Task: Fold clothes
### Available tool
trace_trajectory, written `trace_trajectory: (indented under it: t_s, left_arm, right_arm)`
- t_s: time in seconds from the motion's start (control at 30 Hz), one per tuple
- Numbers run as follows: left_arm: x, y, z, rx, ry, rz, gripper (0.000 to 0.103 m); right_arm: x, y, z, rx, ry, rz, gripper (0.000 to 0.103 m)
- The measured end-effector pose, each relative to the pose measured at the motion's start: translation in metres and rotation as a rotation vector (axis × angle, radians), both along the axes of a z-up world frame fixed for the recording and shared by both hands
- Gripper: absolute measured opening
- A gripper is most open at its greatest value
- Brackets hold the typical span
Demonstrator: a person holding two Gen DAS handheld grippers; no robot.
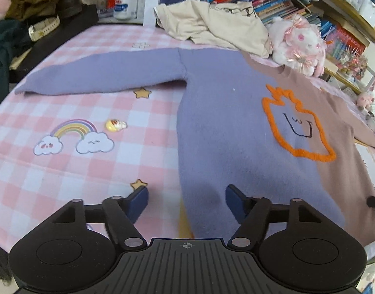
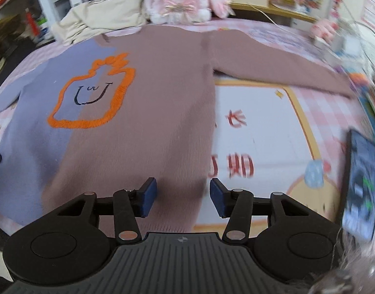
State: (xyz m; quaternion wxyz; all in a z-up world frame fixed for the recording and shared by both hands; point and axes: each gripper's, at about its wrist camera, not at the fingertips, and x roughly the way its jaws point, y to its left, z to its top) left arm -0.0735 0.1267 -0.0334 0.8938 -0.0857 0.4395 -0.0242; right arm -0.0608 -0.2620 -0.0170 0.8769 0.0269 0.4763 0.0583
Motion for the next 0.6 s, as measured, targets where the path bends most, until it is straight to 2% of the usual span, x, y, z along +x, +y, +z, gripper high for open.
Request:
trace_trajectory:
  t_s: [0.07, 0.13, 0.2, 0.23, 0.27, 0.33, 0.37, 0.43, 0.53, 0.6]
  left_arm:
    - [0.000, 0.001, 0.000, -0.003, -0.009, -0.002, 0.064]
    - [0.001, 0.001, 0.000, -0.013, -0.012, -0.003, 0.058]
    - [0.004, 0.002, 0.001, -0.037, -0.008, -0.005, 0.040]
    - [0.005, 0.003, 0.001, -0.070, 0.002, -0.004, 0.035]
    - [0.007, 0.006, 0.000, -0.123, 0.019, 0.000, 0.025]
    - [0.011, 0.011, -0.003, -0.227, 0.049, 0.015, 0.015]
    - [0.012, 0.011, -0.003, -0.252, 0.055, 0.013, 0.010]
    - [0.013, 0.007, -0.002, -0.221, 0.044, -0.004, 0.007]
    - [0.017, 0.001, 0.002, -0.101, 0.000, -0.023, 0.006]
    - [0.027, 0.004, 0.001, -0.066, -0.004, -0.015, 0.006]
  right_arm:
    - [-0.008, 0.002, 0.000, 0.006, 0.004, -0.033, 0.045]
    - [-0.016, 0.003, 0.000, 0.013, 0.008, -0.067, 0.038]
    - [-0.023, 0.005, 0.000, 0.019, 0.012, -0.100, 0.034]
    - [-0.025, 0.006, -0.001, 0.023, 0.010, -0.108, 0.030]
    - [-0.026, 0.006, -0.001, 0.033, 0.009, -0.111, 0.024]
    - [-0.026, 0.007, -0.001, 0.052, 0.007, -0.112, 0.015]
    - [-0.026, 0.009, -0.001, 0.055, 0.005, -0.109, 0.014]
    - [-0.026, 0.012, -0.002, 0.056, -0.002, -0.103, 0.012]
    - [-0.021, 0.017, -0.004, 0.051, -0.025, -0.080, 0.012]
    - [-0.017, 0.025, -0.006, 0.032, -0.055, -0.042, 0.012]
